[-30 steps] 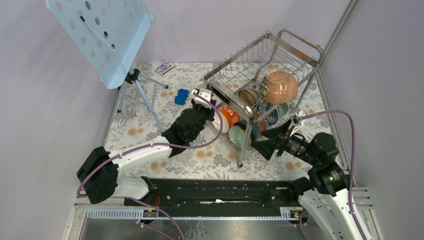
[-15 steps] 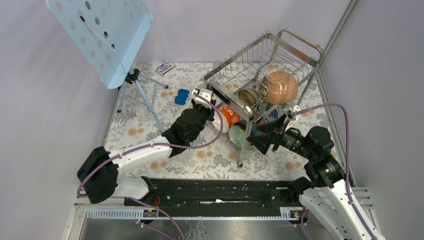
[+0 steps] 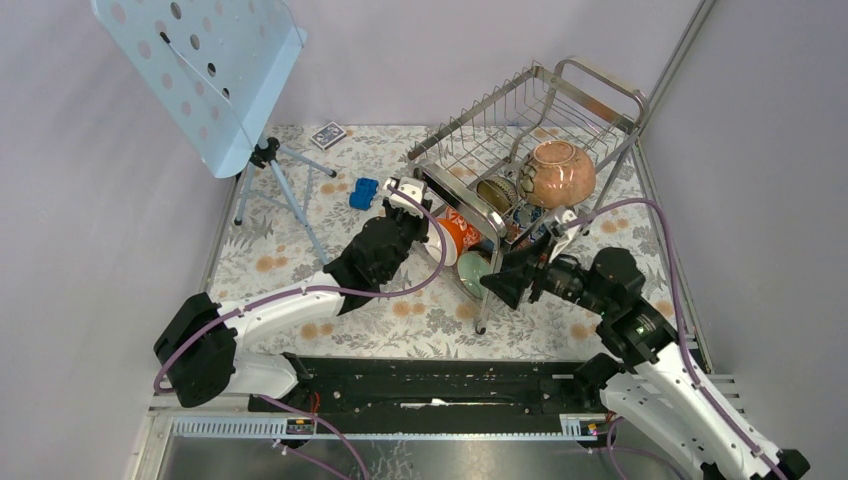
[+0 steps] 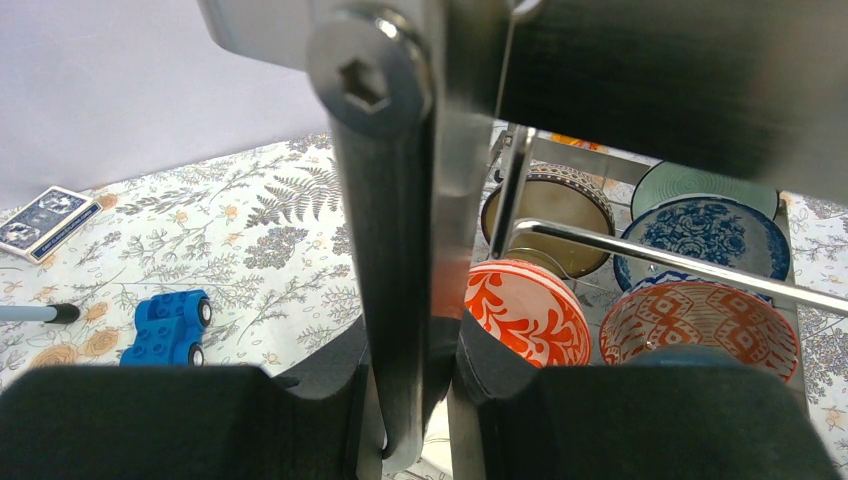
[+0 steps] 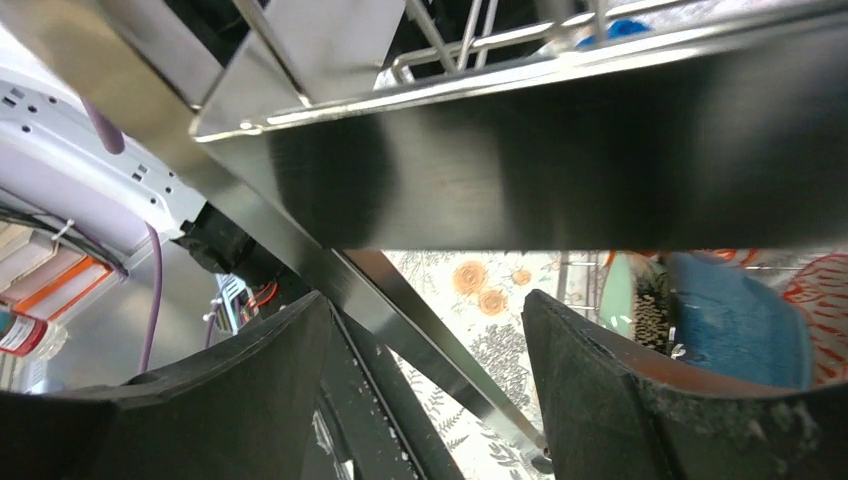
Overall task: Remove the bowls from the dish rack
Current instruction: Move the dish rack to the center of the board.
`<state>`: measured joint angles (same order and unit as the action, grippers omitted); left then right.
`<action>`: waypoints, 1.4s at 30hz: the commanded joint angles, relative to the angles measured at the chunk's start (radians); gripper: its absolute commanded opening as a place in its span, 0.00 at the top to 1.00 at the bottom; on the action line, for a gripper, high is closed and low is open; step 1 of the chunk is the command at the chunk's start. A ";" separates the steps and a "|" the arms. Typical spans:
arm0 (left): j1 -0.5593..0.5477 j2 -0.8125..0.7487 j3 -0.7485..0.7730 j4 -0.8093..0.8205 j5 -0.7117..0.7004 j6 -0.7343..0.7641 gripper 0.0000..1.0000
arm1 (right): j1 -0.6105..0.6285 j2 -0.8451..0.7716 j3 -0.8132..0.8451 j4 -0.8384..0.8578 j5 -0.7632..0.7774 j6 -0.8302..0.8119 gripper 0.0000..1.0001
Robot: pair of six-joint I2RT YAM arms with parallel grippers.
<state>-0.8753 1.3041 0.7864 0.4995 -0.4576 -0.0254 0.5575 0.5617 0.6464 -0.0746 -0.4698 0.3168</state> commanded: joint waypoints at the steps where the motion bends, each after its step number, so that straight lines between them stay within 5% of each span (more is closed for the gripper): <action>1: 0.008 0.024 0.049 0.020 -0.035 -0.051 0.78 | 0.103 0.057 0.030 0.061 0.098 -0.038 0.25; 22: 0.030 0.071 0.071 0.049 -0.020 -0.046 0.89 | 0.146 0.065 -0.048 0.113 0.531 0.000 0.70; 42: 0.148 0.326 0.295 0.049 0.112 -0.062 0.94 | 0.144 0.261 -0.052 0.188 0.855 0.058 0.72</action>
<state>-0.7502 1.5768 1.0256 0.5339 -0.3630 -0.0174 0.7265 0.7586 0.6106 0.1856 0.1600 0.3145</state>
